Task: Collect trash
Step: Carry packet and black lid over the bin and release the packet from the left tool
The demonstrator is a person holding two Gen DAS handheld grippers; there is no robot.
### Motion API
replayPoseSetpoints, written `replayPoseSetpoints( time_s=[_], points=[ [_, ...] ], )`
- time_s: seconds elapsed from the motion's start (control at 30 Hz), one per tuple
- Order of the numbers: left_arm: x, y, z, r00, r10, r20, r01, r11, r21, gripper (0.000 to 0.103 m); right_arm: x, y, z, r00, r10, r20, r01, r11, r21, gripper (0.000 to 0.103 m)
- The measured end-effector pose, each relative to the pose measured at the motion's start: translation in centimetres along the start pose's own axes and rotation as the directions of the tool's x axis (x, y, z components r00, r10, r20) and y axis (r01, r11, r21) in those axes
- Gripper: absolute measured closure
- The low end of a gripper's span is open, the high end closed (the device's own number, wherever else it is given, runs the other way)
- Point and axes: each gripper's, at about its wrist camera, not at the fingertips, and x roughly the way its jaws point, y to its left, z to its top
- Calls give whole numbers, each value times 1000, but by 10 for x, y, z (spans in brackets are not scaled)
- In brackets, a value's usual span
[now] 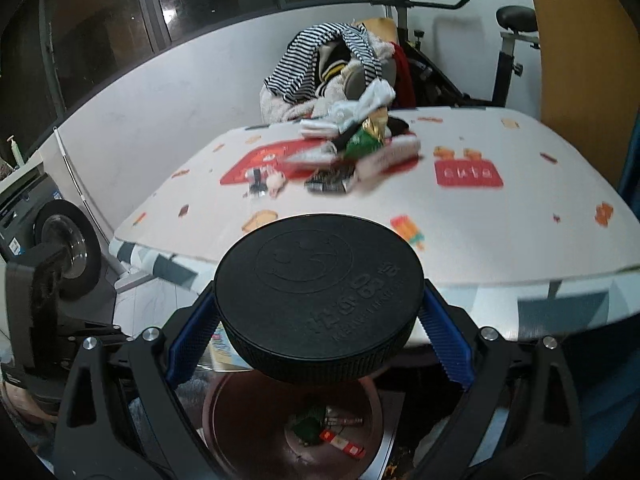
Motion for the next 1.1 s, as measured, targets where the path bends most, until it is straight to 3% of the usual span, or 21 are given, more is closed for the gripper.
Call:
replayPoseSetpoints(
  time_s=[0.07,0.13,0.2,0.43,0.63,0.87,1.1],
  points=[
    [8,1,-3,1000,-1,-16,1,1000,0,75,-1,-2,-8,1000,-6,-10,6,1000,6,10],
    [15,3,-4,1000,12,-21,-12,1000,-4,63,-1,-5,-15,1000,-10,-19,10,1000,19,10],
    [16,8,-5,1000,23,-7,-23,999,-25,58,0,-8,-20,1000,-12,-27,13,999,33,10],
    [-13,21,-3,987,81,140,-67,992,-102,33,4,-7,-29,999,-4,-34,5,999,34,10],
    [-55,29,-10,938,166,304,-111,976,-188,21,14,7,-39,998,-8,-61,6,1000,-22,10],
    [-90,33,-21,873,260,413,-163,953,-255,12,33,29,-53,992,-10,-122,-5,992,-123,10],
    [-92,58,-40,854,336,398,-165,899,-405,11,52,38,-65,981,-11,-195,-20,988,-156,10]
  ],
)
